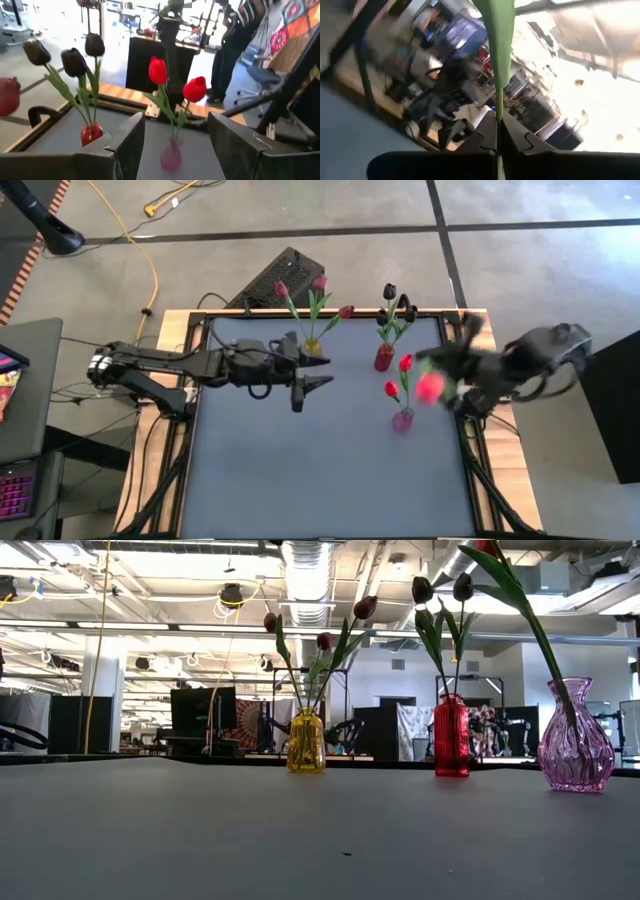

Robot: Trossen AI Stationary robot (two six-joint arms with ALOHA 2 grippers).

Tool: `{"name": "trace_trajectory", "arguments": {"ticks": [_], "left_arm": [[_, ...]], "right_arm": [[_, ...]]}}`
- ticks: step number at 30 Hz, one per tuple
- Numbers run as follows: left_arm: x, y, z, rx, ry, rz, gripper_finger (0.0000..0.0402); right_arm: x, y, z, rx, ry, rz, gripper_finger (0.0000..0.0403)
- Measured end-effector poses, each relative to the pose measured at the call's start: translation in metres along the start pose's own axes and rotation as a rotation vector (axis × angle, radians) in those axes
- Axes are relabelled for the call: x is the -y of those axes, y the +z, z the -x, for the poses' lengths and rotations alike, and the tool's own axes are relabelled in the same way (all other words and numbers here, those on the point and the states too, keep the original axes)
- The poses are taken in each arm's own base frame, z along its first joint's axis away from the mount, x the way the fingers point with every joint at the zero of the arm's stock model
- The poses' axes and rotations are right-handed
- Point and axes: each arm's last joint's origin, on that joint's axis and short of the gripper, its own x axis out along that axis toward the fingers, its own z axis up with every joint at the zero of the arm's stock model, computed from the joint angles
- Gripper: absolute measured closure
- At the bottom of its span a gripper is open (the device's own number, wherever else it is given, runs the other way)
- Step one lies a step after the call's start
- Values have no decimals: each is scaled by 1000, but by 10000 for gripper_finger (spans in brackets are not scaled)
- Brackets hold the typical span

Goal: Sort flowers into vase by color
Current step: Put the red flower into the purple vase

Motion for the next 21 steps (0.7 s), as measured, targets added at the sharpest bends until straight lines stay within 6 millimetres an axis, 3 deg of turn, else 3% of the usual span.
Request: {"name": "trace_trajectory", "arguments": {"ticks": [5,9,14,21], "left_arm": [[-1,-6,0,-56,9,-11,195],[-2,-7,0,-67,29,-23,195],[-2,-8,0,-74,40,-66,195],[-2,-8,0,-68,58,-80,195]], "right_arm": [[26,-16,45,-22,6,-281,376],[29,-35,74,-58,152,-453,376],[1,-58,89,26,423,-585,376],[-51,-91,85,164,430,-597,376]]}}
